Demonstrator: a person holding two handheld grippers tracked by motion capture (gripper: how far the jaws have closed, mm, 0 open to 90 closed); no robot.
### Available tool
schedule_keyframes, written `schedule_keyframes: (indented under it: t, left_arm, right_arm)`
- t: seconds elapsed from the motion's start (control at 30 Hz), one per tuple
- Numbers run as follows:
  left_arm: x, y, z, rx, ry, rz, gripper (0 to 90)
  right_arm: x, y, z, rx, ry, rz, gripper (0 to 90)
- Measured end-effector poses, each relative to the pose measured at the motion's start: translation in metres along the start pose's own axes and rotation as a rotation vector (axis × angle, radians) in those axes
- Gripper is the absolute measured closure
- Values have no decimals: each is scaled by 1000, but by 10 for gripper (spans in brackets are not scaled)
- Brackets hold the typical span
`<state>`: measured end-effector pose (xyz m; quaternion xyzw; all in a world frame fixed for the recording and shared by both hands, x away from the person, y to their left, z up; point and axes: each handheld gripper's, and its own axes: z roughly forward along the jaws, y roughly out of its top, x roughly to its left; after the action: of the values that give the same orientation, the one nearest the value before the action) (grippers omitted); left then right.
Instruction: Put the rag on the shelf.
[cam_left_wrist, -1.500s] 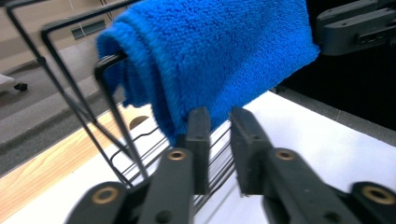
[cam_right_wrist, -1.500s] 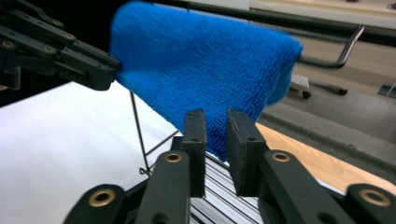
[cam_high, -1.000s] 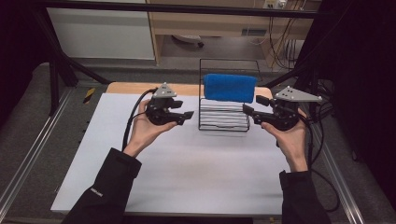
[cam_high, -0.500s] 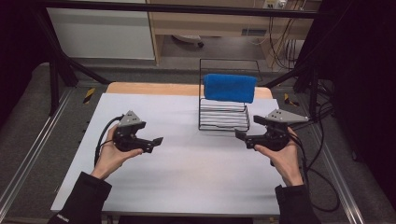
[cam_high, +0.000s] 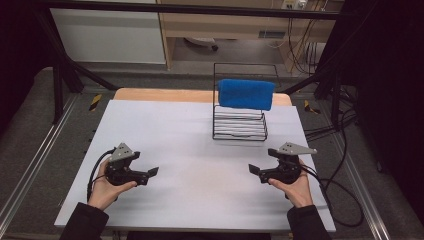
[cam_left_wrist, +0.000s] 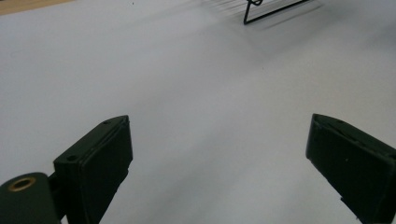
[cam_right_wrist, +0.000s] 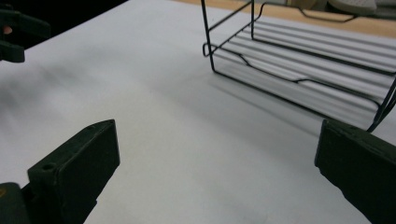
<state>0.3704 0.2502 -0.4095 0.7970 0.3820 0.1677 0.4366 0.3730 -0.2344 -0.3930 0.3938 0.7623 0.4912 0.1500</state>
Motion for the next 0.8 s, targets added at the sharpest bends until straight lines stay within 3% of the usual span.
schedule_keyframes:
  t: [0.4, 0.6, 0.8]
  left_arm:
    - [4, -31, -8, 2, 0, -1, 79]
    - [4, -40, -8, 11, -9, -6, 83]
    - [4, -44, -7, 15, -11, -9, 83]
  right_arm:
    - [-9, -44, -2, 86, 16, 10, 6]
    - [-13, -56, -3, 103, 24, 33, 7]
    - [-15, -60, -6, 108, 13, 26, 7]
